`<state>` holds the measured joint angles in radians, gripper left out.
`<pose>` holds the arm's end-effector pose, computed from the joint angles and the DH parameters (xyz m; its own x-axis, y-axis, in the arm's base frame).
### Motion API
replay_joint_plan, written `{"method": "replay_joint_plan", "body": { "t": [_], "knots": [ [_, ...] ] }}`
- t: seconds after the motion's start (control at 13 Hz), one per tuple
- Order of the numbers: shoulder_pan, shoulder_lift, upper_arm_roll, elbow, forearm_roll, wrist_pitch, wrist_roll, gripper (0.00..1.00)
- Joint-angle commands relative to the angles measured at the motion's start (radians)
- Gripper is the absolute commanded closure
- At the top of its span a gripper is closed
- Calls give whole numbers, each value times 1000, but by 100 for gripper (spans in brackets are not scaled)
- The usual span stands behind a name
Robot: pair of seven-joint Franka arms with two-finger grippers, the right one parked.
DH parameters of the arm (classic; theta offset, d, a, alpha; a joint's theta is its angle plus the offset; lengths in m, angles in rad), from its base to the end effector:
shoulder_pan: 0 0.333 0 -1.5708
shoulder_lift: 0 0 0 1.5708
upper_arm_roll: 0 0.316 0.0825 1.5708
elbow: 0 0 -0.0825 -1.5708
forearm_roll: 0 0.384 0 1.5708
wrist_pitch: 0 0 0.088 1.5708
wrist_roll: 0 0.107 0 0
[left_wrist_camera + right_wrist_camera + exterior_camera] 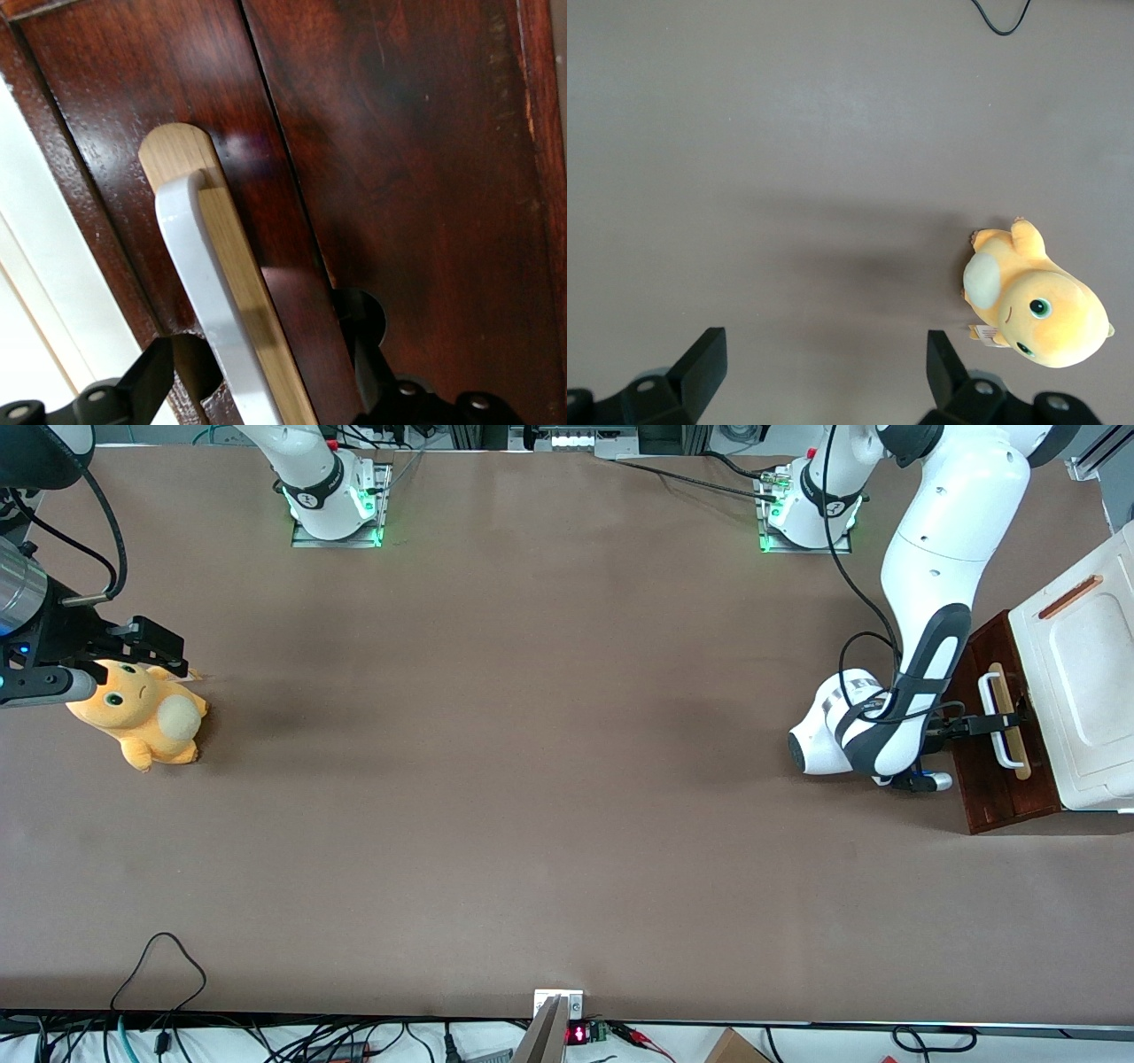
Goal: Open lower drawer with left arm only
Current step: 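Advance the left gripper onto the white handle and close it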
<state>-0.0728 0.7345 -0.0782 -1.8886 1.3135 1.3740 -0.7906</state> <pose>0.5502 0.0368 0.1423 0.9402 0.1779 -0.2905 -0.2847 -0.0582 -0.9569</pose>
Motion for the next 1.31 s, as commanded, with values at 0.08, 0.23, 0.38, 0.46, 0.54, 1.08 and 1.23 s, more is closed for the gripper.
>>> {"method": "replay_joint_plan", "body": {
  "t": [0.08,0.23,0.38,0.46,0.54,1.08,1.23],
  "knots": [
    [10,-1,-8,-6,26,-9,-7,20],
    [10,-1,-8,-6,26,-10,-10,28],
    [8,-1,-8,-6,26,-13,-10,32],
    [8,-3,-8,-6,26,-13,-10,33],
    [8,-3,-8,-6,26,-13,-10,34],
    [10,0,-8,-6,26,-30,-33,51],
    [8,0,-8,-6,24,-30,-33,55]
  ]
}}
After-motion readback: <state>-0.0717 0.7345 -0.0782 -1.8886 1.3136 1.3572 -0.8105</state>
